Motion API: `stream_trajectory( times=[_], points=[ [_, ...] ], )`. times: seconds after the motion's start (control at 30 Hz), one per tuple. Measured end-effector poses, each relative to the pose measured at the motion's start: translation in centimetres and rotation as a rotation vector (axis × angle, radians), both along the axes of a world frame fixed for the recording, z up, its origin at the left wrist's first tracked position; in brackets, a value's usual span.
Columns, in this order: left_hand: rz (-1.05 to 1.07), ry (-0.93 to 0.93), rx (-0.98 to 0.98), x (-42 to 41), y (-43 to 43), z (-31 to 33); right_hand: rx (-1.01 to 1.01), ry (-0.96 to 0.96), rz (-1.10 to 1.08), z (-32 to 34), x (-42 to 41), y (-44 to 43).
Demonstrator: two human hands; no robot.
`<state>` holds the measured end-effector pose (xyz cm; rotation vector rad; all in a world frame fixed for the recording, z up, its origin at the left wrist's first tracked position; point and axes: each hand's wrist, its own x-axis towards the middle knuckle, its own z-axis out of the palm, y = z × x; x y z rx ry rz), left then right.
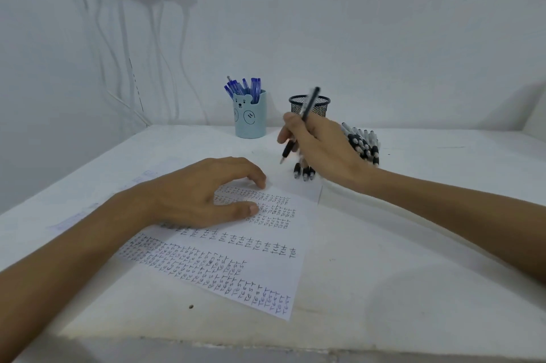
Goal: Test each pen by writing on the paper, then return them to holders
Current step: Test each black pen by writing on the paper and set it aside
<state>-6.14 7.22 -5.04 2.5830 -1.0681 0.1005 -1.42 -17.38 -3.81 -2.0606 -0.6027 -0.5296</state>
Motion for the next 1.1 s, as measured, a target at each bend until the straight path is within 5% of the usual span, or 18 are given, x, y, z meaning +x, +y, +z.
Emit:
stream_trajectory(
  times=[0.07, 0.2, 0.43, 0.7, 1.1],
  points=[
    [-0.021, 0.019, -0.02, -0.3, -0.3, 0.0, 0.024, -0.009, -0.036, -0.7, -0.5, -0.4],
    [-0.064, 0.06, -0.036, -0.6, -0.7, -0.1, 0.255, 0.28, 0.105, -1.6, -1.8, -1.3],
    [-0.086, 0.068, -0.044, -0.8, -1.1, 0.0, 0.221, 0.493, 0.209, -1.9, -2.7, -1.5],
    [-0.111, 0.068, -0.05, -0.7, -1.1, 0.0, -0.011, 0.402, 0.267, -1.9, -3.1, -1.9],
    [-0.101, 0.063, -0.034, -0.9, -1.3, 0.2, -0.067, 0.342, 0.272, -2.3, -2.7, -1.9]
  ],
)
